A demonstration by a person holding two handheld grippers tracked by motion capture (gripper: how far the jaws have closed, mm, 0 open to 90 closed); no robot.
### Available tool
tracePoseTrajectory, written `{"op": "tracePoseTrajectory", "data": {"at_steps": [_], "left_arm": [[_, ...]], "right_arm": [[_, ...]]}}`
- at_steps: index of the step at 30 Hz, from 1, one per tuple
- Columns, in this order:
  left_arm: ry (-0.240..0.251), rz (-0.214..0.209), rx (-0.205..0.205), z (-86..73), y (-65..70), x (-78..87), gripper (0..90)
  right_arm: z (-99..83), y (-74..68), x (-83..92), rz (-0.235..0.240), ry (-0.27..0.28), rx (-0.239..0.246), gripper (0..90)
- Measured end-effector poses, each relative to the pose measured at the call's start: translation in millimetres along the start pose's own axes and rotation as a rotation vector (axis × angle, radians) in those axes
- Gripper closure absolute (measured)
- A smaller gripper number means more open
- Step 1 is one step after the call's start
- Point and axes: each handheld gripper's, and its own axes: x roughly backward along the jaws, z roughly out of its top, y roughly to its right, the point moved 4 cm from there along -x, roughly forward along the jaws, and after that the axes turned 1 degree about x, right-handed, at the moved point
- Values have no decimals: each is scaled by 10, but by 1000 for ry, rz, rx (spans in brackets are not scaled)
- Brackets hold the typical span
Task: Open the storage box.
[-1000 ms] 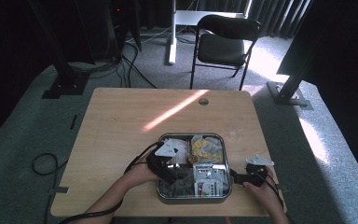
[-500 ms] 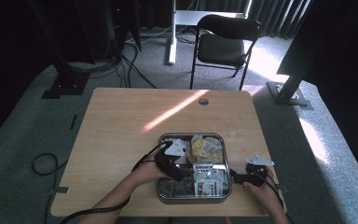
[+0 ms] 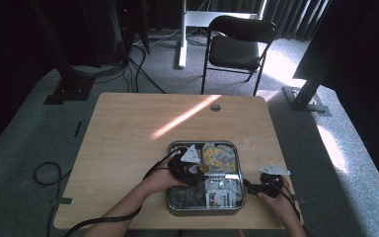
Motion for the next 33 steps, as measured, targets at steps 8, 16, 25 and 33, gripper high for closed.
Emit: {"op": "tracePoseTrajectory", "data": {"at_steps": [8,16,25,33], "left_arm": [[2,-12,5,17,-25,-55,505],[10,-24,2,19,-8,-106,577],[-9,-11,-2,43,7,-90,586],[-20,-17,-3,87,-2,-38,587]], "right_arm": [[0,0,0,0,0,0,112],[0,0,0,0,0,0,112],[0,0,0,0,0,0,112],[0,-1,1,1,-1,-1,112]]}}
